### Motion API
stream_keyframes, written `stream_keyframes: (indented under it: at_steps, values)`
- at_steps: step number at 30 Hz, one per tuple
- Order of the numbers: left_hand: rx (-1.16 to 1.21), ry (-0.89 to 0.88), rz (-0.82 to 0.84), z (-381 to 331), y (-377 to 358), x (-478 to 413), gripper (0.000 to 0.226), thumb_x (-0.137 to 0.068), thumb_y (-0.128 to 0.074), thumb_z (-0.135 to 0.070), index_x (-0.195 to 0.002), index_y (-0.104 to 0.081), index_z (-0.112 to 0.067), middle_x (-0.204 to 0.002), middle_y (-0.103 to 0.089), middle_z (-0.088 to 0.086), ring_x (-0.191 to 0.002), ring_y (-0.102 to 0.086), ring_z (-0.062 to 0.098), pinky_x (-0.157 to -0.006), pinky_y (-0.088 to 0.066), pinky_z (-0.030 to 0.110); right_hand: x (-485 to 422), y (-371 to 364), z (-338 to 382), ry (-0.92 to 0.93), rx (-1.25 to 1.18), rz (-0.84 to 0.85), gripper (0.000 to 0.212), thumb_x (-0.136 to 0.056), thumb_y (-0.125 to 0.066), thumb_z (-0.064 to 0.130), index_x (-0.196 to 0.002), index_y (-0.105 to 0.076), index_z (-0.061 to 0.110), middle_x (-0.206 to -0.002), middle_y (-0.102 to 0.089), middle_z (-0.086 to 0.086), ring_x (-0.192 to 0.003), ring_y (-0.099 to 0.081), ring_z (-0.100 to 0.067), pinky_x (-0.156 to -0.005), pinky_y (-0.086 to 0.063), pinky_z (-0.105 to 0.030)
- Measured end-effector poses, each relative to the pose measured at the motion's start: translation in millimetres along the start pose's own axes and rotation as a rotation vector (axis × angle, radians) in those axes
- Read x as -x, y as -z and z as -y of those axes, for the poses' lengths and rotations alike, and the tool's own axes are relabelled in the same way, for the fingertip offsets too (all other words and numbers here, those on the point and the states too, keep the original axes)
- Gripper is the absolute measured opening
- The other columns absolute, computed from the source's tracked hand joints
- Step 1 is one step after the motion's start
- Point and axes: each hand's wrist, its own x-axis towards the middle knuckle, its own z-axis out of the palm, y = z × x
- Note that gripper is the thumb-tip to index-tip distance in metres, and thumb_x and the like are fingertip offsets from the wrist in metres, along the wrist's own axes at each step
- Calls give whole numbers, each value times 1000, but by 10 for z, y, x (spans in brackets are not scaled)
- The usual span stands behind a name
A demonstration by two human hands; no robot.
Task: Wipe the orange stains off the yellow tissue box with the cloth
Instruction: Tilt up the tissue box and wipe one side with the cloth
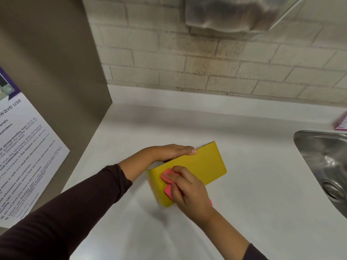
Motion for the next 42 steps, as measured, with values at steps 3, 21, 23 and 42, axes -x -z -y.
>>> stream_keyframes:
  at_steps: [3,21,23,42]
  values:
    - [26,9,-22,0,-21,-21,80,-62,-48,-81,-132,-43,-44,-144,-45,-10,-126,-46,11,-108,-32,31,10,86,-52,-74,27,-78,24,-86,-51,13,-99,-71,9,-101,-65,-8,-93,-59,-9,-77,-44,-8]
    - [27,29,-44,16,-23,-65,88,-53,-52,-87,-130,-44,-46,-143,-47,-9,-124,-50,14,-110,-34,38,78,134,-121,-46,-11,-66,18,-80,-49,6,-84,-66,11,-92,-63,-6,-83,-59,-12,-68,-49,-20]
    - [58,34,-51,14,-30,-62,82,-53,-54,-85,-126,-49,-47,-137,-53,-10,-117,-55,10,-105,-39,34,22,61,-88,-187,-21,-197,24,-80,-46,8,-84,-70,11,-91,-65,-6,-84,-58,-7,-71,-45,-11]
    - [5,49,-16,-69,-41,49,90,-55,-49,-88,-134,-42,-44,-139,-51,-8,-118,-57,18,-108,-38,43,459,480,23,-382,-290,-129,37,-81,-43,-6,-78,-67,22,-85,-67,6,-79,-65,-13,-67,-51,-23]
